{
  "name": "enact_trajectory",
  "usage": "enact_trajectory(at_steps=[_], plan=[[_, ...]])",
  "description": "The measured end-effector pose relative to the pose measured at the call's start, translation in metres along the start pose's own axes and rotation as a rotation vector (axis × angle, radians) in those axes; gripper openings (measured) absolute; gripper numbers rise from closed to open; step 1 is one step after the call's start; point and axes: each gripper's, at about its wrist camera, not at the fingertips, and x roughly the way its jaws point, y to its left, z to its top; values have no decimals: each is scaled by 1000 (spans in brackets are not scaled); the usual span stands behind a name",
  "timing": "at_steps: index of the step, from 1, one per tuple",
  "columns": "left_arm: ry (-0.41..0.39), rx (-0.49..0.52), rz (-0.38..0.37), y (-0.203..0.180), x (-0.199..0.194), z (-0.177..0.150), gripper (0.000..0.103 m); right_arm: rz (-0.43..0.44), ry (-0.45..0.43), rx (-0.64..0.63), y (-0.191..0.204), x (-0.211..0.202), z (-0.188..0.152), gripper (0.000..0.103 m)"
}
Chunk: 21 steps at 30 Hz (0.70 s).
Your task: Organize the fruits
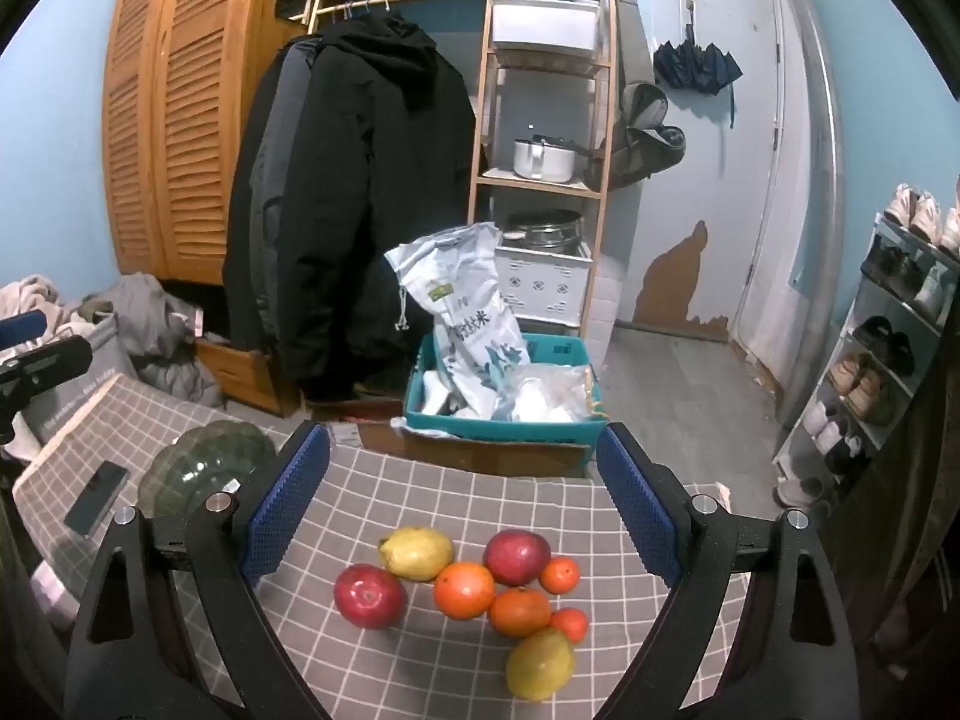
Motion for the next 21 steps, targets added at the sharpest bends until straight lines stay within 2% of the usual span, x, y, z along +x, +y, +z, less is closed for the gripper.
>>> enact_trajectory(at_steps=[21], plan=[[3, -9, 6, -4, -2, 2, 102, 0, -2, 1, -1, 0, 0, 89]])
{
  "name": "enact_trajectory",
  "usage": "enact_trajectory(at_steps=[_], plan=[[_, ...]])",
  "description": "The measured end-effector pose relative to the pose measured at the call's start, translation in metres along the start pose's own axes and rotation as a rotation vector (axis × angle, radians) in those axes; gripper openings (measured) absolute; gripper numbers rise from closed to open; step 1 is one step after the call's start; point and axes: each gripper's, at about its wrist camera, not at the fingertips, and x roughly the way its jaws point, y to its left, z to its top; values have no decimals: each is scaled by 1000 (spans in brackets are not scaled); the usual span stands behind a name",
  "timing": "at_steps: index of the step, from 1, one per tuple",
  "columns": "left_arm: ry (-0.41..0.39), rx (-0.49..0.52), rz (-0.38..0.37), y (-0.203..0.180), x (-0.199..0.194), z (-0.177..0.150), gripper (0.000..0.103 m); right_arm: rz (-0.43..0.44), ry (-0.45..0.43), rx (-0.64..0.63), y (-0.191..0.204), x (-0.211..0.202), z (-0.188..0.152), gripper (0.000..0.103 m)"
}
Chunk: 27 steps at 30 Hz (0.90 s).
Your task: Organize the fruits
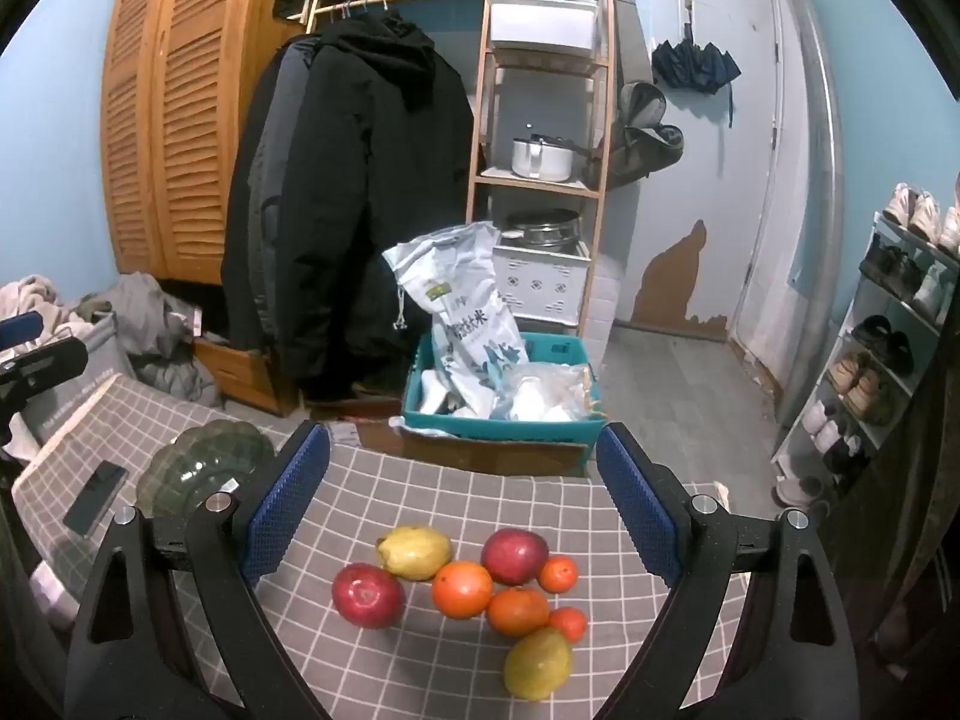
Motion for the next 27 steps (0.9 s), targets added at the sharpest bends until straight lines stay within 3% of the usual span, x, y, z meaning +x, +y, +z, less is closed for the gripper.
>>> enact_trajectory(at_steps=[27], plan=[[-3, -9, -4, 4, 0, -3, 102, -3, -4, -4, -2, -4, 3, 89]])
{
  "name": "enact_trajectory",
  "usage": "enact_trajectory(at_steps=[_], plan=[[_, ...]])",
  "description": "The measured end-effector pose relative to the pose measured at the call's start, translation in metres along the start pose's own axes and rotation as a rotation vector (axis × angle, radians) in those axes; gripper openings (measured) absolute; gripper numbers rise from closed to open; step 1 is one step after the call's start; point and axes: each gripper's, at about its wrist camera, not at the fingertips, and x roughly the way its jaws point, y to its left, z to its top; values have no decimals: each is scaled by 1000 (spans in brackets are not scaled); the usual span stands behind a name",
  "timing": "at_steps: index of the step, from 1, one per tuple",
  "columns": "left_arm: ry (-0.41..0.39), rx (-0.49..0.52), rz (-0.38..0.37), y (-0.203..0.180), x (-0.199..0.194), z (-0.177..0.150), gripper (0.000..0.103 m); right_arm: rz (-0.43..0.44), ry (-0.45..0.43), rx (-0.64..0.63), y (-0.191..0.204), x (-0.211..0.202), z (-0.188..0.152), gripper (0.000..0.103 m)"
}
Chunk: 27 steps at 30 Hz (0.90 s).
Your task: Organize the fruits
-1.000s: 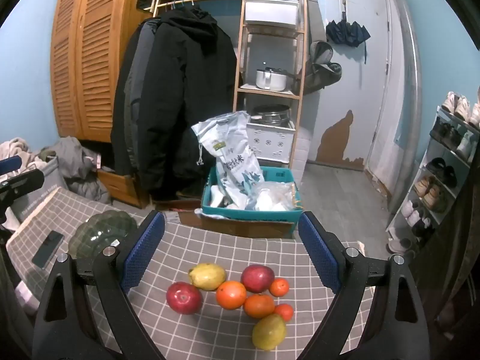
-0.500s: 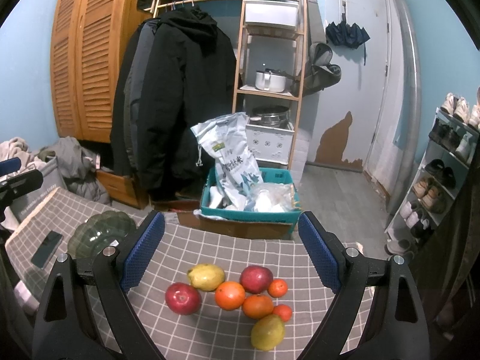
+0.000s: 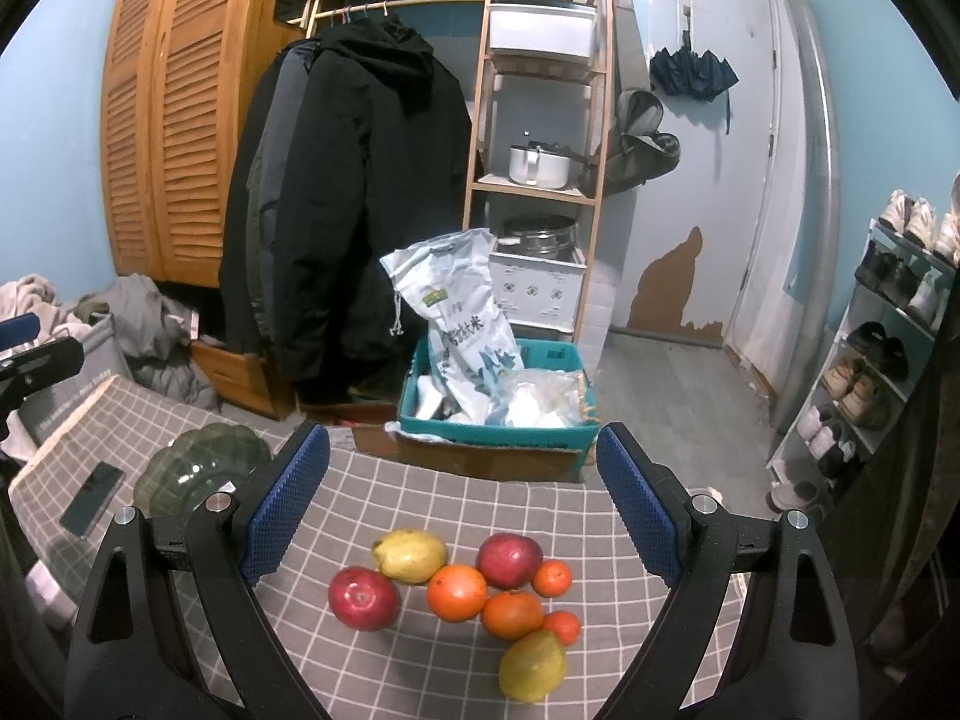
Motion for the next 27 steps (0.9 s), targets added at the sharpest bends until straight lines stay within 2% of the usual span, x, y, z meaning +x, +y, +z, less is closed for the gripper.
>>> enact_trajectory(at_steps=[27], plan=[[11, -14, -9, 3, -1, 0, 102, -3, -5, -5, 0, -2, 2, 89]])
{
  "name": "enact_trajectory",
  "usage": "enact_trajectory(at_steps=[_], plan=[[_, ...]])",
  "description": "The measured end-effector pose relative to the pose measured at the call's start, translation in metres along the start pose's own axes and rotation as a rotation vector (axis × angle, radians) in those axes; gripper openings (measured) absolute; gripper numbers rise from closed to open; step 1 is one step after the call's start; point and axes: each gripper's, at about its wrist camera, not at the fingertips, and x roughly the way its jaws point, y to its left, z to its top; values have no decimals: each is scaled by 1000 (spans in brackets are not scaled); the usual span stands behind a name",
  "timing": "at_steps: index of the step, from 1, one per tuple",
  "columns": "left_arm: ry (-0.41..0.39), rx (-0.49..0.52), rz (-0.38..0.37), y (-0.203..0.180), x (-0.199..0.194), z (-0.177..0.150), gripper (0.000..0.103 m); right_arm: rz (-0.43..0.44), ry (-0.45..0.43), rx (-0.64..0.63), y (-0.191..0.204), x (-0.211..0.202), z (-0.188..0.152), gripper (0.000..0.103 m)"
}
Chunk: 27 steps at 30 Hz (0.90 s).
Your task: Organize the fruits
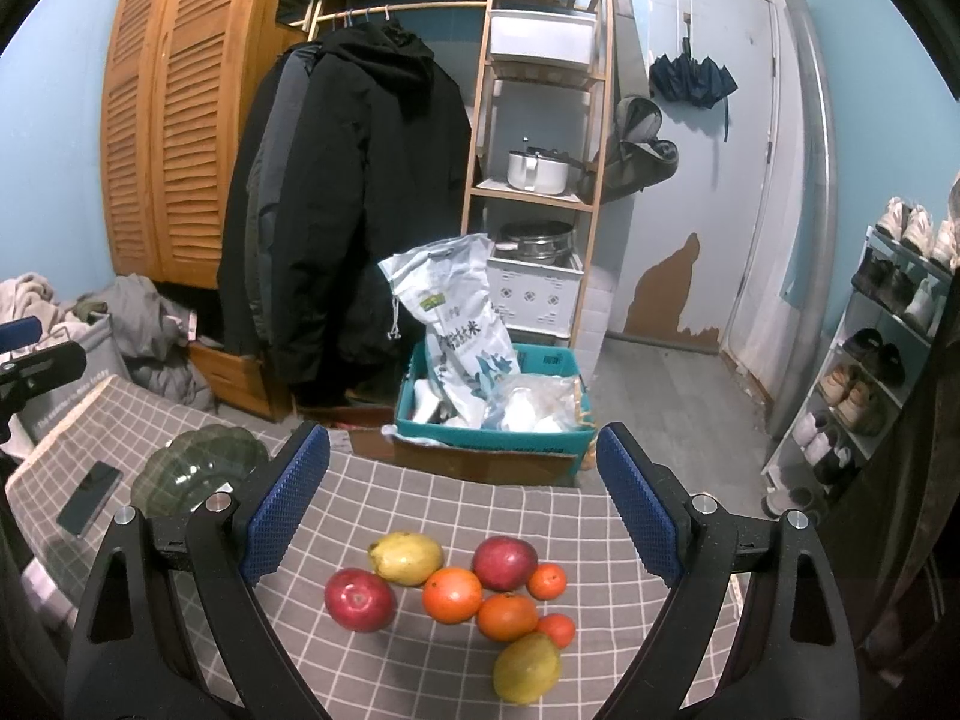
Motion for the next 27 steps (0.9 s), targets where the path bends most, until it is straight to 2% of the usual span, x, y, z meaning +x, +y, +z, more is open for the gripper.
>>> enact_trajectory(at_steps=[27], plan=[[0, -1, -2, -2, 0, -2, 102, -6, -1, -3, -2, 0, 0, 89]])
